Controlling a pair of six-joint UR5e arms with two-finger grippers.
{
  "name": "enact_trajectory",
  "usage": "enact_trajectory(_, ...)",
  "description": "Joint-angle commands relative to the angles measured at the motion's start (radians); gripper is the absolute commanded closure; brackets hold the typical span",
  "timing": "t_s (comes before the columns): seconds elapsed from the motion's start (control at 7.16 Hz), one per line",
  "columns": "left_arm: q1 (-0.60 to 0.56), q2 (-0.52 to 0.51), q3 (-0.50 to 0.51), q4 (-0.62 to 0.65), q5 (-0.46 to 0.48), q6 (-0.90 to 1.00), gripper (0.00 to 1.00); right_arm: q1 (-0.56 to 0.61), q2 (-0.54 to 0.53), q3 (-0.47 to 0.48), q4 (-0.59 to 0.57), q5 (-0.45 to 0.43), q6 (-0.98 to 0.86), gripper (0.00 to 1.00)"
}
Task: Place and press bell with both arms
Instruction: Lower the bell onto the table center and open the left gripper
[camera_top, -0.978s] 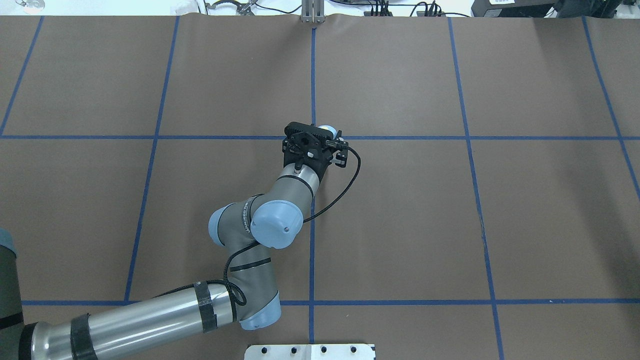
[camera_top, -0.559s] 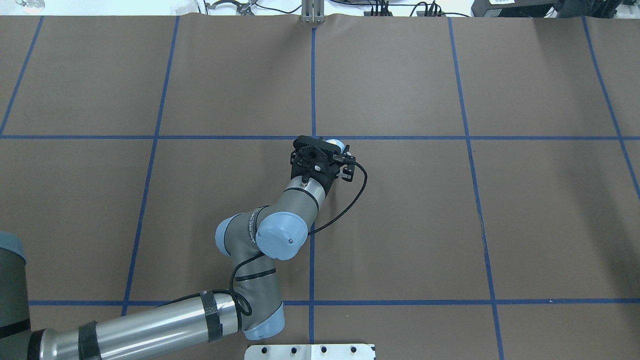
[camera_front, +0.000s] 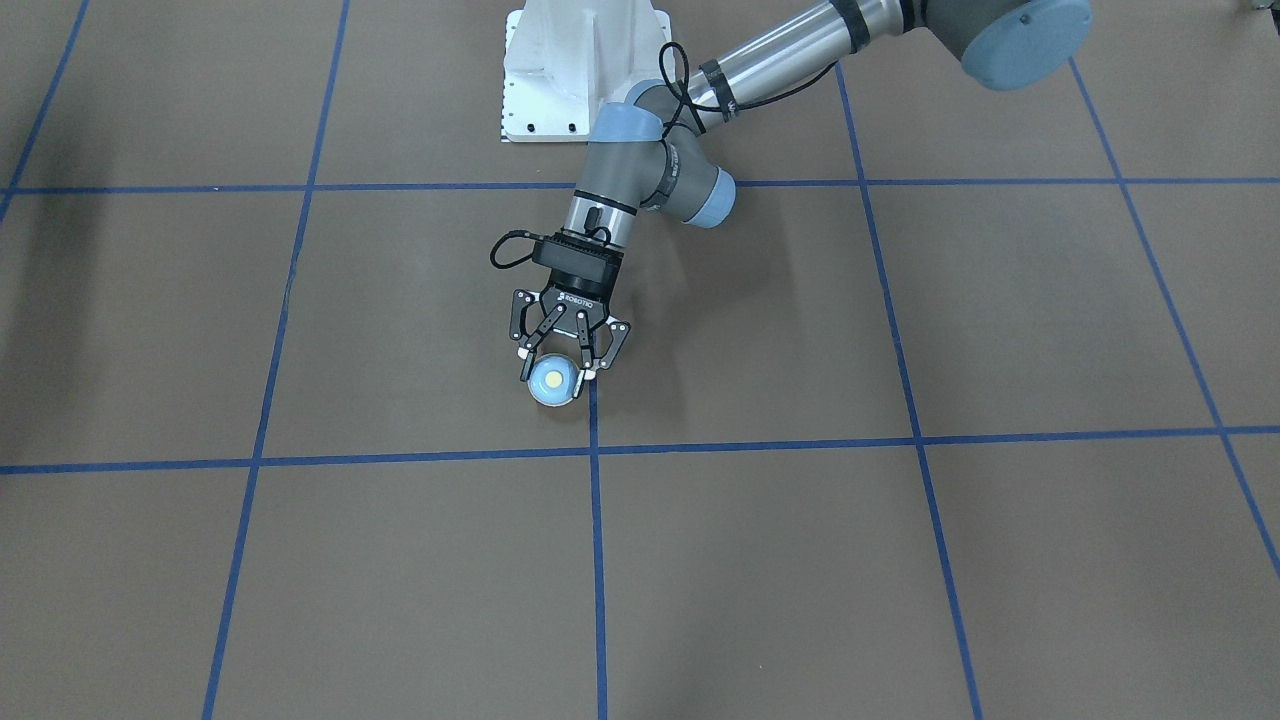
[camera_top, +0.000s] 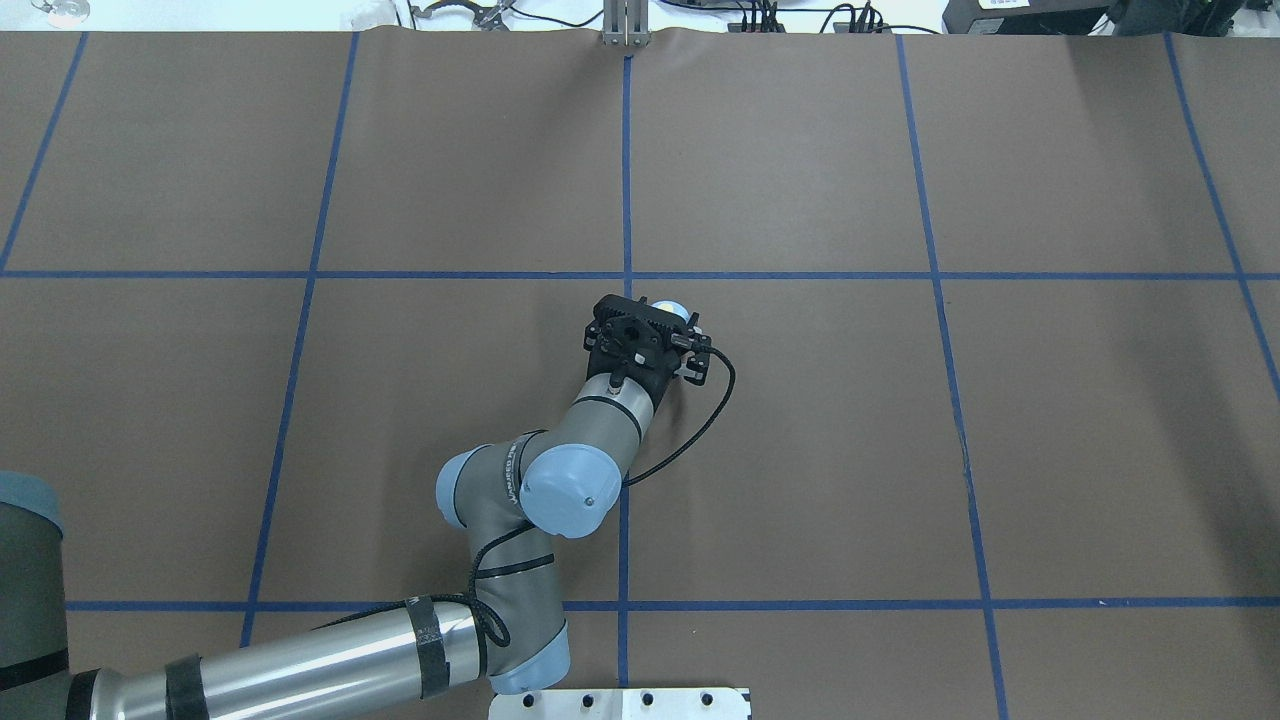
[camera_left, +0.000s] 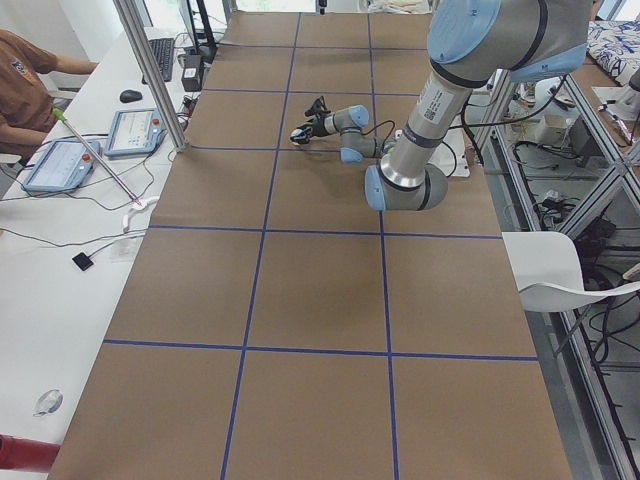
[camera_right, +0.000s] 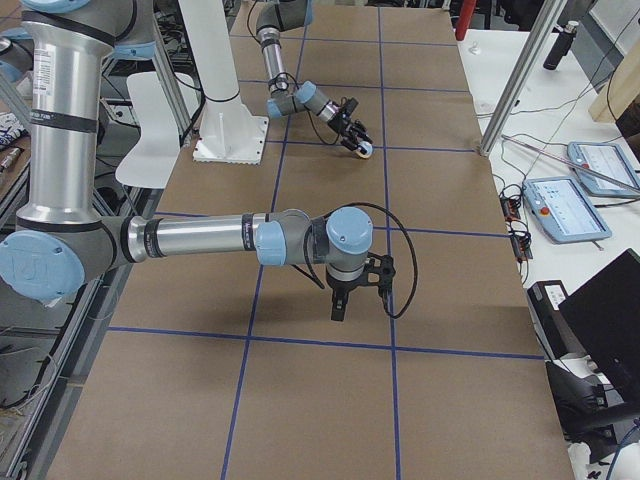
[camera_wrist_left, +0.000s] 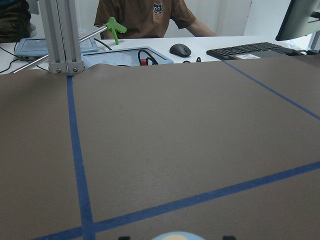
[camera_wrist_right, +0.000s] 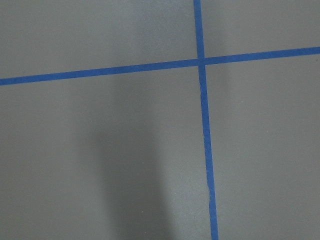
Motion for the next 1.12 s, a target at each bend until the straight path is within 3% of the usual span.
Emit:
enact_trajectory(0.0,0.004,0.000,0.000,0.000,-0.003,0.000,0.53,0.000,0.000,0.000,0.000,0.008,0.000,0.00)
enact_trajectory(0.14,0.005,0.000,-0.002,0.000,0.000,0.000,0.01,0.000,0.002,0.000,0.000,0.008,0.000,0.00)
enact_trajectory(0.56,0.015,0.001,-0.025,-0.011,0.002,-0.005,0.00,0.000,0.002,0.005,0.000,0.013,0.001,0.00)
enact_trajectory(0.84,-0.002,-0.003,-0.122,-0.002,-0.007,0.004,0.00,-0.001,0.017,-0.001,0.012,0.022,0.001,0.00)
enact_trajectory(0.98,-0.066,-0.003,-0.129,0.006,-0.088,0.005,0.00,-0.001,0.018,0.001,0.011,0.023,0.005,0.00)
